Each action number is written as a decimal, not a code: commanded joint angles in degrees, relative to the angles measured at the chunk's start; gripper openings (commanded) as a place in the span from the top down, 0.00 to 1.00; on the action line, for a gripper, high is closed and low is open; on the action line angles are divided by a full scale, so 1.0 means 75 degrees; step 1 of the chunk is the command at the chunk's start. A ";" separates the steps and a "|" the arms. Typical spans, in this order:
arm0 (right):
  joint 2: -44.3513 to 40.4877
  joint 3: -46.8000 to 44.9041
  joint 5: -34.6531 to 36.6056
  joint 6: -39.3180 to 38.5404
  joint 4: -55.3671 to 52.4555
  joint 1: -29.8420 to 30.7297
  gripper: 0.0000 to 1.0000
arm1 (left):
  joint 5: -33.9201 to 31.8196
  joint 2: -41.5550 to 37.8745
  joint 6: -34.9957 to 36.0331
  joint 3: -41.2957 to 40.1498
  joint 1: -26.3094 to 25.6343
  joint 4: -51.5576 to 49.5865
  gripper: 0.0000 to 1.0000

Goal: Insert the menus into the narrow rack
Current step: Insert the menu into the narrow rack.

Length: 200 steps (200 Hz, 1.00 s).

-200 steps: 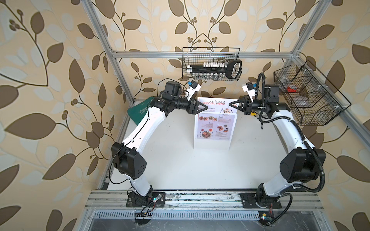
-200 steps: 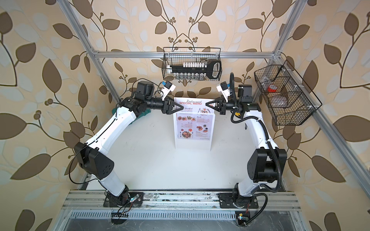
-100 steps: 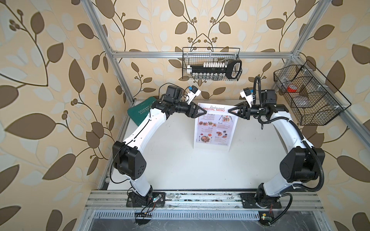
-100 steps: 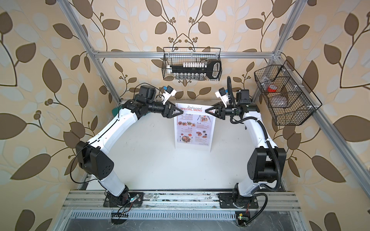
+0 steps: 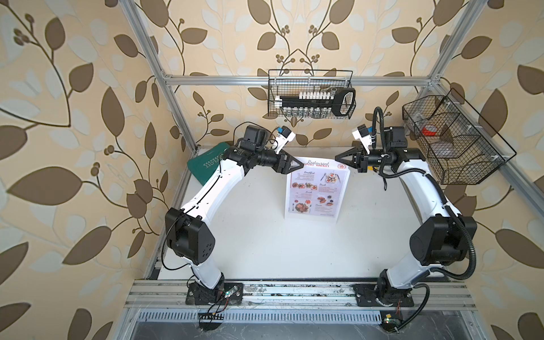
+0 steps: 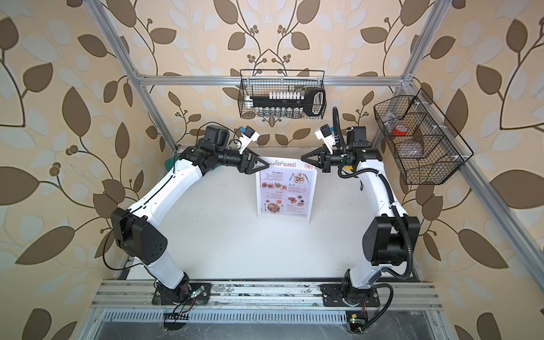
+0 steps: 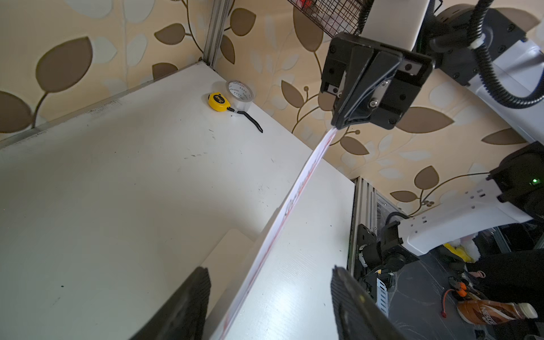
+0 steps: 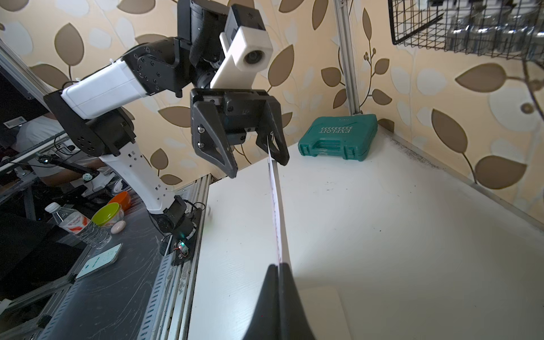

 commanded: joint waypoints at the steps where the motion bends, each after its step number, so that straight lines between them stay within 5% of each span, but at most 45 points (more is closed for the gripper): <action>1: 0.0068 -0.0228 0.0237 -0.0705 -0.0715 0.0077 1.00 | -0.0019 -0.0460 0.0117 0.0179 -0.0085 -0.0072 0.30; 35: -0.0161 -0.0431 0.0420 -0.0916 -0.0898 0.0109 1.00 | -0.0197 -0.0520 0.0122 0.0198 -0.0085 -0.0193 0.29; 85: -0.0346 0.0011 0.0832 -0.0833 -0.1071 0.0204 0.81 | -0.0582 -0.0606 -0.0067 0.0185 -0.0096 -0.0146 0.26; 121: -0.0894 0.0035 0.1381 0.0761 0.0514 0.0217 0.70 | -0.1666 -0.0776 -0.0569 0.0462 -0.0099 -0.0110 0.20; 146: -0.1769 -0.1140 0.3078 0.2638 0.2907 0.0746 0.54 | -0.2651 -0.0838 -0.0869 0.0475 -0.0339 -0.0071 0.20; 200: -0.2542 -0.1731 0.8852 0.3141 0.2913 0.2534 0.49 | -0.4939 -0.0856 -0.1455 0.0315 -0.1004 -0.0009 0.16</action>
